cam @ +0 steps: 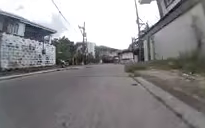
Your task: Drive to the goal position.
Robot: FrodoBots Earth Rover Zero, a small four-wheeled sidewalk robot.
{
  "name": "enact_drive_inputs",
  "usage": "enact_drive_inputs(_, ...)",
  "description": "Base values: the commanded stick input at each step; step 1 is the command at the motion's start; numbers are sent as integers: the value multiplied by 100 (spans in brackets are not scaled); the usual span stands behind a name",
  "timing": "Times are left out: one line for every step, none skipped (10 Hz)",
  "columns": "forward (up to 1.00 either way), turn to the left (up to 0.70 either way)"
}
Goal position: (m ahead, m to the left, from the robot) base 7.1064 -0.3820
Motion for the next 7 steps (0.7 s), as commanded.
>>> enact_drive_inputs(100,6)
enact_drive_inputs(100,6)
enact_drive_inputs(100,6)
enact_drive_inputs(100,6)
enact_drive_inputs(100,6)
enact_drive_inputs(100,6)
enact_drive_inputs(100,6)
